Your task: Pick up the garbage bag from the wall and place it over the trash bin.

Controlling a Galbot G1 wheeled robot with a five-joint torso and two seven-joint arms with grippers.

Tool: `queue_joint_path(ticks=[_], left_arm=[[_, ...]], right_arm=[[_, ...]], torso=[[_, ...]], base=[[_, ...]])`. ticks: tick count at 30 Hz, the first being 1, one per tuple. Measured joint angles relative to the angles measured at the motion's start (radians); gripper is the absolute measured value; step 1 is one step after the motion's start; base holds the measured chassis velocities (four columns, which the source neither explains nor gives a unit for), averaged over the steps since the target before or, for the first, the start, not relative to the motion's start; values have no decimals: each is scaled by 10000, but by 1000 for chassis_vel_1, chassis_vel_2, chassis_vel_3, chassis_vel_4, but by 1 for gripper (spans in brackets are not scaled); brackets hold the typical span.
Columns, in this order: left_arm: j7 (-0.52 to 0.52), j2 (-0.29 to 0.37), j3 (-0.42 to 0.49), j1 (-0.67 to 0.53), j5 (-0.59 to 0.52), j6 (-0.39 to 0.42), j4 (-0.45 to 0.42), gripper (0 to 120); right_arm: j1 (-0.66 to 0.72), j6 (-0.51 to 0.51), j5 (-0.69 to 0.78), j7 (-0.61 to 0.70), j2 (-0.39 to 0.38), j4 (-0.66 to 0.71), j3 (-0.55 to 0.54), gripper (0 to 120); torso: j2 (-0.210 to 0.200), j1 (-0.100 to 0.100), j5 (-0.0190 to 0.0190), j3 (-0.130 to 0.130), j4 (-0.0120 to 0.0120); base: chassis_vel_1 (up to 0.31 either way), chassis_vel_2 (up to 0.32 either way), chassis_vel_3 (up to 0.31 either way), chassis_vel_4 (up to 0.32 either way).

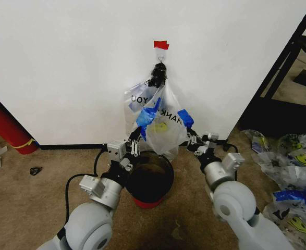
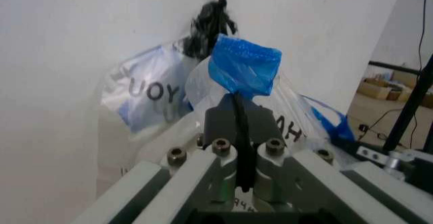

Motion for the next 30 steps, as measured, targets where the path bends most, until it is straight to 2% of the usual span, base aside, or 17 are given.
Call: queue_joint_path(ticks=[4,5,12,18,24,28,30], left_arm=[[15,131,-136,400,13,48,-518,0],[37,180,-186,814,151,29,-672,0],[110,53,-169,1868,865,-302,-769,0],[118,52,-307,2264,1023,-421,-998,0],[98,113,-722,2295,869,-342,-1046,0],[90,215,-1330,2766,623,-161,-1046,0],[93,229,-1433,2862,606,-151,-1046,0]], right_arm=[[-582,-75,194,-55,-134,807,329,0],[-1052,-71,111,-129,-226,1025,393,0],[-1911,2,-338,-192,-100,1214,379,0],[-2189,142,-457,-213,-45,1473,437,0],[-1846,293,221,-132,-55,1893,620,0],[-1625,131,1565,70,-34,2248,605,0],[-1612,118,1757,79,-26,2254,605,0]], torso=[[1,0,-1,-1,-2],[0,0,-1,0,-3],[1,-1,-1,0,0],[1,-1,0,0,-1],[1,0,-1,1,-1],[0,1,-2,1,-2],[1,0,-2,1,-1]], base=[[0,0,0,0],[0,0,0,0],[0,0,0,0],[0,0,0,0],[0,0,0,0],[0,0,0,0],[0,0,0,0]])
